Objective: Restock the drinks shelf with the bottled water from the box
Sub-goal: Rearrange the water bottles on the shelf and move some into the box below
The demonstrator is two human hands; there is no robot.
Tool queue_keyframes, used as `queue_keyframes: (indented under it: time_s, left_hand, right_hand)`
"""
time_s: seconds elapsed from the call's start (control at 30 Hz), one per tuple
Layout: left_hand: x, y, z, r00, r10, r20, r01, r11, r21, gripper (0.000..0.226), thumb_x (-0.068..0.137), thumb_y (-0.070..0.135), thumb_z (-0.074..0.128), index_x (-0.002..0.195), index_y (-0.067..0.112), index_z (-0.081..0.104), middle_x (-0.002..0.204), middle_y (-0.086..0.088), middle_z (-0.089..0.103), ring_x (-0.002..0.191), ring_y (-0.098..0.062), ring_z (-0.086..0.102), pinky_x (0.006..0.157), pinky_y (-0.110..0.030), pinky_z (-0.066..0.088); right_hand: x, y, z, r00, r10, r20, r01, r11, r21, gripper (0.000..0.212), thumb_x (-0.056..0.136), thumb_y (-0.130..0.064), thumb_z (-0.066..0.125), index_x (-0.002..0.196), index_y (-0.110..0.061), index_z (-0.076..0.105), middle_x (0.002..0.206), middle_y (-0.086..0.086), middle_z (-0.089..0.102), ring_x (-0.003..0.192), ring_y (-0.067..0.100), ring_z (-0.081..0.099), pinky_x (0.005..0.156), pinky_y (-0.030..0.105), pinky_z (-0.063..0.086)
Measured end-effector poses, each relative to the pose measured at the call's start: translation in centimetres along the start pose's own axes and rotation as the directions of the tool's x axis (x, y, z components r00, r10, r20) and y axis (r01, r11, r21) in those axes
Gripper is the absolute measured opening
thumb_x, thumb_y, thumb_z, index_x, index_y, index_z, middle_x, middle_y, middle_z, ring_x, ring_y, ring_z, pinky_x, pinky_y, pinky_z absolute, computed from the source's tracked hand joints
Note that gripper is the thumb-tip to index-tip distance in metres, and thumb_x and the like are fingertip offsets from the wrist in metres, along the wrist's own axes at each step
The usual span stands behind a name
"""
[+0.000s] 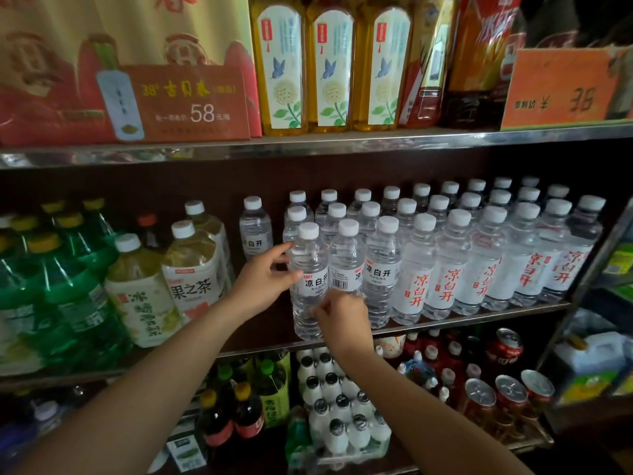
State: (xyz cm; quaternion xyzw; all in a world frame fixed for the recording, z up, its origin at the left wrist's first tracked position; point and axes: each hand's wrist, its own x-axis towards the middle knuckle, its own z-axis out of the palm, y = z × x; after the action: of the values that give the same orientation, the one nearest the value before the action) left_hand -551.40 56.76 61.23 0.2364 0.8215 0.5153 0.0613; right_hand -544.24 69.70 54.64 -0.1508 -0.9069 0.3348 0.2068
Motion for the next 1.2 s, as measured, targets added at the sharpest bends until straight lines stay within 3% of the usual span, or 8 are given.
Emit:
queue_keyframes:
  time_s: [0.13, 0.33, 0.53, 0.7, 0.83, 0.93, 1.07, 1.2]
  left_hand:
    - [0.4, 0.3, 0.4, 1.0, 0.015, 0.022, -0.016, 0.999, 0.032, 0.068, 0.086, 0.016, 0.068, 0.144, 0.029, 0.035, 0.121, 0.002, 0.052, 0.098, -0.01, 0.061, 0.087, -0.029, 0.05]
    - [0.8, 0.4, 0.8, 1.0, -0.019, 0.0, 0.019, 1.0, -0.009, 0.07, 0.084, 0.015, 0.07, 0.142, 0.034, 0.037, 0.124, 0.002, 0.052, 0.104, -0.011, 0.06, 0.092, -0.038, 0.053]
    - [0.2, 0.5, 0.7, 0.997, -0.028, -0.065, 0.032, 0.998, 0.061, 0.075, 0.081, 0.024, 0.074, 0.144, 0.028, 0.034, 0.124, 0.004, 0.058, 0.097, -0.009, 0.061, 0.094, -0.035, 0.05]
    - [-0.8, 0.5, 1.3, 0.99, -0.059, -0.13, 0.072, 0.993, 0.092, 0.051, 0.083, 0.022, 0.072, 0.129, 0.017, 0.05, 0.132, -0.002, 0.057, 0.117, -0.015, 0.055, 0.099, -0.032, 0.043]
    - [-1.7, 0.5, 1.9, 0.987, -0.113, -0.112, 0.124, 0.988, 0.096, 0.065, 0.085, 0.022, 0.069, 0.142, 0.014, 0.038, 0.145, -0.006, 0.045, 0.124, -0.02, 0.052, 0.1, -0.029, 0.041]
    - [-3.0, 0.3, 2.2, 0.979, -0.172, -0.106, 0.191, 0.962, 0.196, 0.077, 0.084, 0.035, 0.069, 0.147, 0.017, 0.029, 0.149, -0.004, 0.04, 0.132, -0.02, 0.044, 0.109, -0.036, 0.037]
    - [-6.0, 0.1, 2.8, 0.971, -0.228, -0.074, 0.24, 0.941, 0.238, 0.072, 0.086, 0.038, 0.066, 0.146, 0.018, 0.032, 0.15, -0.003, 0.037, 0.135, -0.022, 0.04, 0.111, -0.038, 0.035]
    - [-9.5, 0.1, 3.9, 0.961, -0.277, -0.021, 0.275, 0.934, 0.23, 0.061, 0.087, 0.033, 0.066, 0.141, 0.017, 0.042, 0.143, -0.003, 0.046, 0.129, -0.02, 0.047, 0.107, -0.036, 0.039]
  right_hand:
    - [0.5, -0.4, 0.5, 1.0, -0.022, 0.009, 0.022, 0.999, -0.028, 0.014, 0.086, -0.011, 0.056, 0.081, -0.004, 0.067, 0.079, 0.01, 0.069, 0.073, 0.026, 0.065, 0.07, 0.039, 0.054]
    - [0.8, -0.3, 0.6, 0.997, -0.075, 0.014, 0.076, 0.993, -0.093, 0.015, 0.091, -0.015, 0.054, 0.087, -0.005, 0.064, 0.081, 0.014, 0.067, 0.077, 0.031, 0.064, 0.067, 0.036, 0.051]
    - [0.6, 0.0, 0.8, 0.995, -0.096, 0.002, 0.096, 0.994, -0.046, 0.012, 0.086, -0.014, 0.059, 0.08, -0.006, 0.065, 0.076, 0.01, 0.067, 0.071, 0.027, 0.064, 0.068, 0.038, 0.053]
    - [-0.2, 0.5, -0.1, 0.999, -0.028, 0.045, 0.023, 0.994, 0.103, 0.008, 0.086, -0.022, 0.066, 0.086, -0.014, 0.065, 0.079, 0.003, 0.067, 0.074, 0.018, 0.063, 0.072, 0.031, 0.053]
    - [-1.2, 0.9, -1.8, 0.994, -0.027, 0.102, 0.008, 0.982, 0.187, 0.02, 0.082, -0.024, 0.072, 0.098, -0.014, 0.067, 0.088, -0.003, 0.065, 0.084, 0.014, 0.062, 0.077, 0.027, 0.052]
    - [-1.9, 1.5, -3.2, 0.989, -0.037, 0.146, 0.013, 0.987, 0.163, 0.029, 0.079, -0.026, 0.075, 0.104, -0.014, 0.067, 0.099, -0.001, 0.067, 0.09, 0.012, 0.062, 0.08, 0.024, 0.051]
    - [-3.8, 2.5, -5.2, 0.976, -0.043, 0.216, 0.012, 0.99, 0.142, 0.034, 0.076, -0.024, 0.077, 0.106, -0.013, 0.067, 0.101, 0.0, 0.069, 0.091, 0.013, 0.063, 0.081, 0.026, 0.052]
    - [-6.6, 4.1, -6.6, 0.954, -0.036, 0.299, 0.002, 0.993, 0.116, 0.042, 0.074, -0.029, 0.08, 0.11, -0.015, 0.064, 0.098, -0.003, 0.066, 0.09, 0.012, 0.061, 0.078, 0.024, 0.05]
